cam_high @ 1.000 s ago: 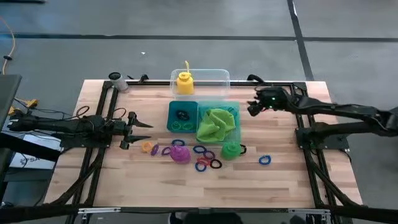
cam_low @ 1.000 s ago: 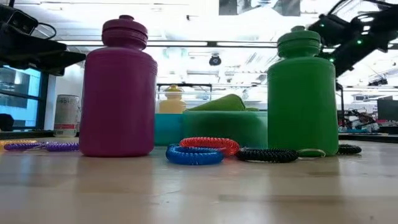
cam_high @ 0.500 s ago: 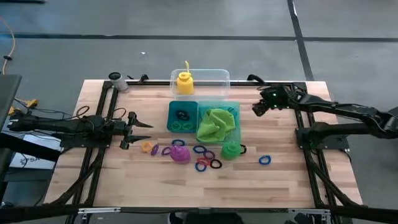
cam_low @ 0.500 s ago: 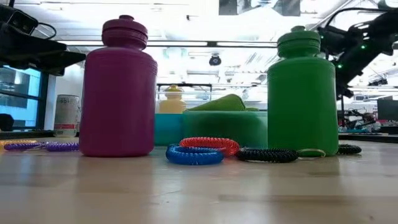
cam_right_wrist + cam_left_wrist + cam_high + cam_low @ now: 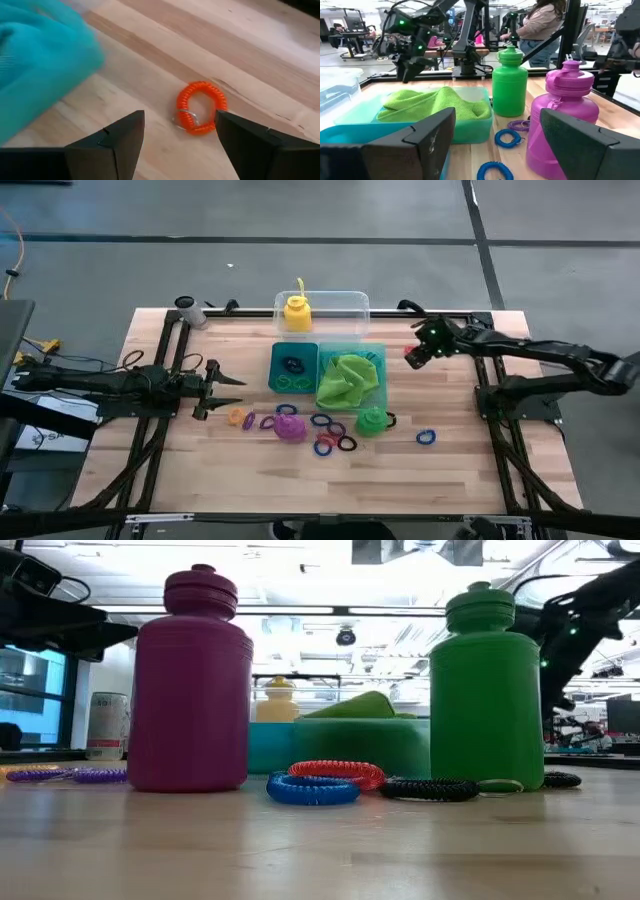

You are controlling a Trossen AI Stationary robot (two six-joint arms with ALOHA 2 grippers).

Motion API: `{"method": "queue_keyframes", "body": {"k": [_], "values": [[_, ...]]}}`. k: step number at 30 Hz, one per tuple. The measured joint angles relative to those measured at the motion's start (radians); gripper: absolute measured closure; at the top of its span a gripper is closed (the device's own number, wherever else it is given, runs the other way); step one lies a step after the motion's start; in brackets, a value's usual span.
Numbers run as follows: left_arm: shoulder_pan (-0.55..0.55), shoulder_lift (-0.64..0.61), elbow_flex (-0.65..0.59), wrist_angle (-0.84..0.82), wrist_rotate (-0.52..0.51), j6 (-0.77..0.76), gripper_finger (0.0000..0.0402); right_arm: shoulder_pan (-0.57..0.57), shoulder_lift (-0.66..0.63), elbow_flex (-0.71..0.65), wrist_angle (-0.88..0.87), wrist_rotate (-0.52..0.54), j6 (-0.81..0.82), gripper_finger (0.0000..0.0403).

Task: Pick & Place Sports Items
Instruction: Put top orange spring keychain into the blue bin

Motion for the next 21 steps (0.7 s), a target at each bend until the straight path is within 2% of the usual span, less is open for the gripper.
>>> {"method": "queue_keyframes", "body": {"k": [9,14,21], "values": [[0.0,0.0,0.0,0.0,0.0,0.0,0.0165,-0.043,0.121,0.0,0.058,-0.005,-0.019,0.021],[0.0,0.0,0.0,0.0,0.0,0.0,0.0165,-0.059,0.177,0.0,0.101,-0.058,-0.048,0.021],[0.0,0.0,0.0,0.0,0.0,0.0,0.0165,-0.059,0.252,0.0,0.136,-0.066,-0.049,0.021]]}}
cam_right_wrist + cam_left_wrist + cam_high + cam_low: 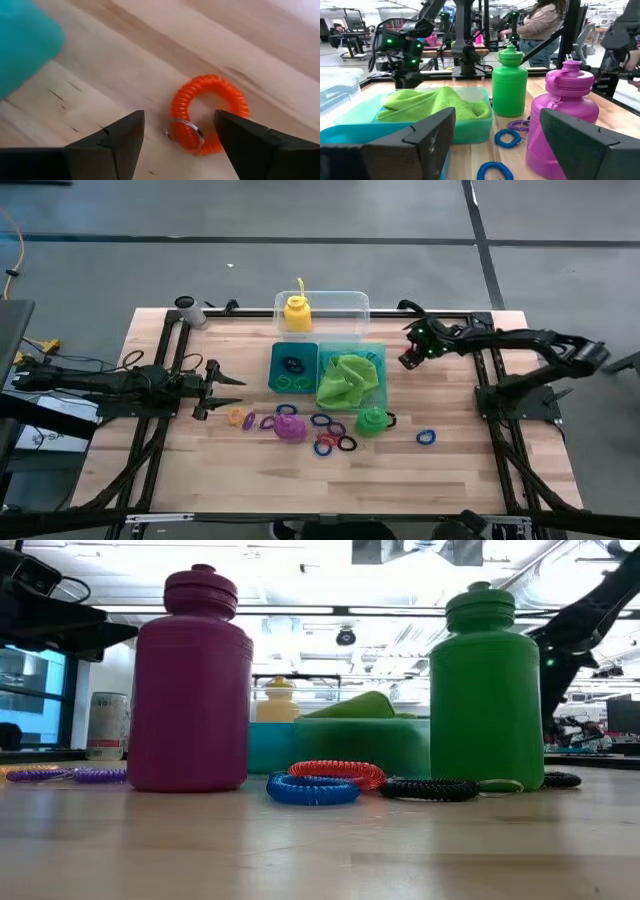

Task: Pick & Place Sports Items
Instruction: Put top orange spring keychain into the blue bin

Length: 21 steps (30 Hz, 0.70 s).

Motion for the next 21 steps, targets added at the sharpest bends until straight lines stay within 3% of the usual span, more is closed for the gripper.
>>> {"method": "queue_keyframes", "body": {"k": [7,19,21], "values": [[0.0,0.0,0.0,0.0,0.0,0.0,0.0165,0.0,0.04,0.005,0.005,-0.006,-0.019,0.0228],[0.0,0.0,0.0,0.0,0.0,0.0,0.0165,0.002,0.049,0.002,0.032,-0.012,0.024,0.0391],[0.0,0.0,0.0,0.0,0.0,0.0,0.0165,0.002,0.046,0.002,0.031,-0.015,0.04,0.0397]]}}
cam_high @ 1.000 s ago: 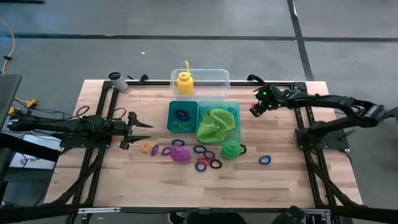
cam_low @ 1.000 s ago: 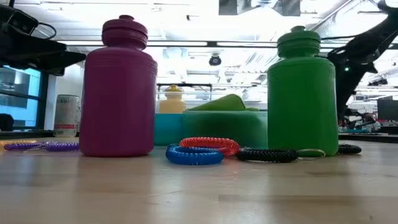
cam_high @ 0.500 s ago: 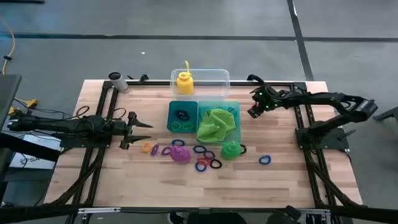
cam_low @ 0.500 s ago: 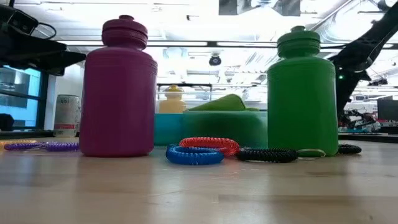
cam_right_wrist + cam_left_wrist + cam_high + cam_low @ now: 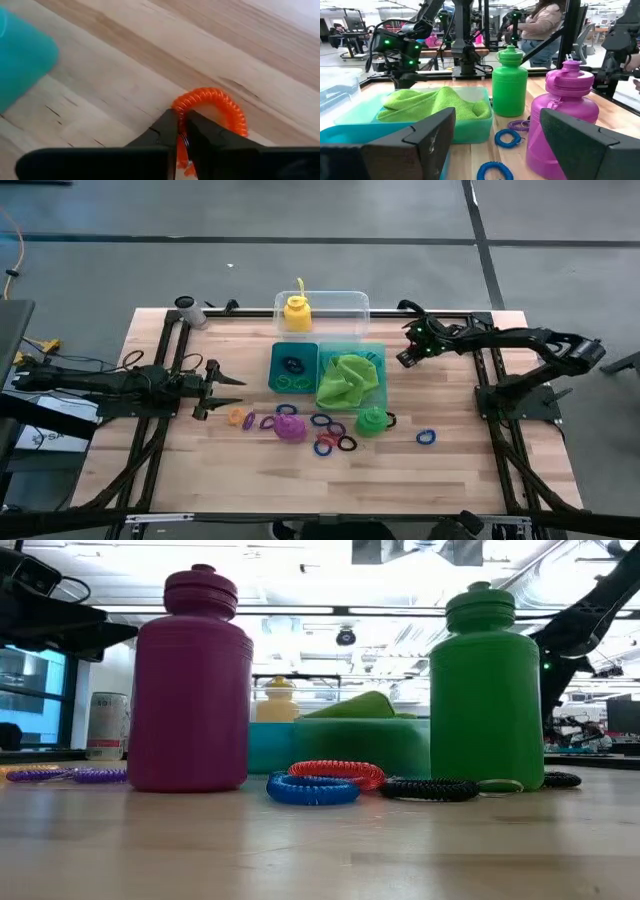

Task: Pick & Place Sports Items
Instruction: Put top orange spring keychain into the blue bin

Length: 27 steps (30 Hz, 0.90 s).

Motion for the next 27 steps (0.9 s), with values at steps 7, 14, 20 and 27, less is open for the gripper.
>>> {"method": "queue_keyframes", "body": {"k": [7,14,20,27], "values": [[0.0,0.0,0.0,0.0,0.0,0.0,0.0165,0.004,-0.048,-0.007,-0.022,-0.021,0.033,0.0399],[0.0,0.0,0.0,0.0,0.0,0.0,0.0165,0.057,-0.19,-0.005,-0.012,0.001,0.052,0.0401],[0.0,0.0,0.0,0.0,0.0,0.0,0.0165,0.114,-0.357,-0.004,0.0,0.045,0.052,0.0402],[0.0,0.0,0.0,0.0,0.0,0.0,0.0165,0.182,-0.517,-0.003,0.092,0.103,0.032,0.0402]]}}
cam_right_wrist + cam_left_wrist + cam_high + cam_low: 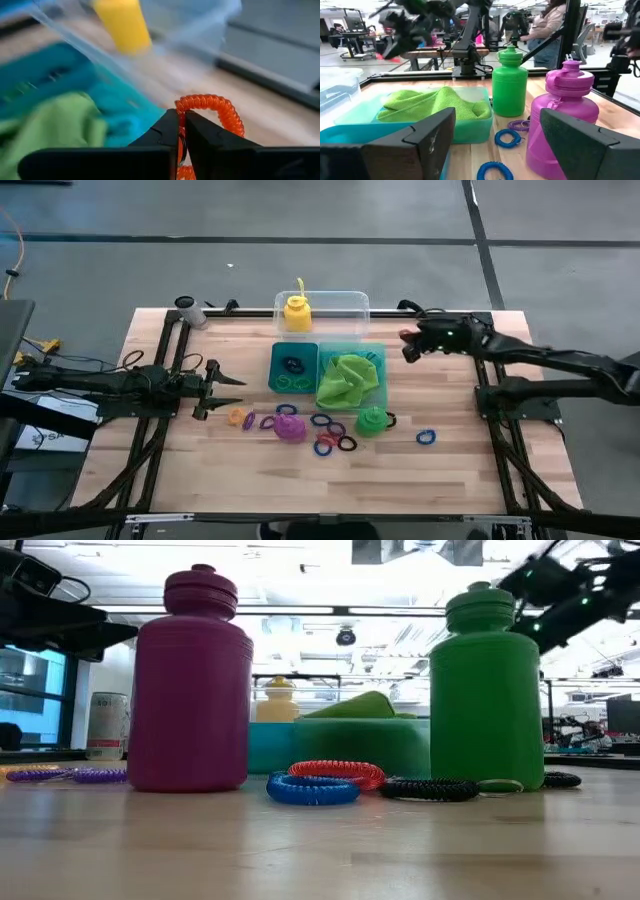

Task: Pick & Place Sports Items
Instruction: Put top orange spring keychain into the blue bin

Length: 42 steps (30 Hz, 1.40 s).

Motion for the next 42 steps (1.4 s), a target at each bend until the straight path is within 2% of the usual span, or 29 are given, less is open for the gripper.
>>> {"method": "queue_keyframes", "body": {"k": [4,10,15,25,30,42], "values": [[0.0,0.0,0.0,0.0,0.0,0.0,0.0165,0.03,-0.032,0.0,0.131,-0.028,-0.01,0.0402],[0.0,0.0,0.0,0.0,0.0,0.0,0.0165,0.09,-0.007,0.002,0.404,-0.168,0.022,0.0403],[0.0,0.0,0.0,0.0,0.0,0.0,0.0165,0.172,0.071,0.002,0.625,-0.193,0.019,0.0403],[0.0,0.0,0.0,0.0,0.0,0.0,0.0165,0.282,0.313,0.006,1.008,-0.193,-0.012,0.0403],[0.0,0.0,0.0,0.0,0.0,0.0,0.0165,0.311,0.415,0.084,1.02,-0.193,-0.012,0.0403],[0.0,0.0,0.0,0.0,0.0,0.0,0.0165,0.326,0.663,0.351,0.901,-0.211,-0.017,0.0403]]}}
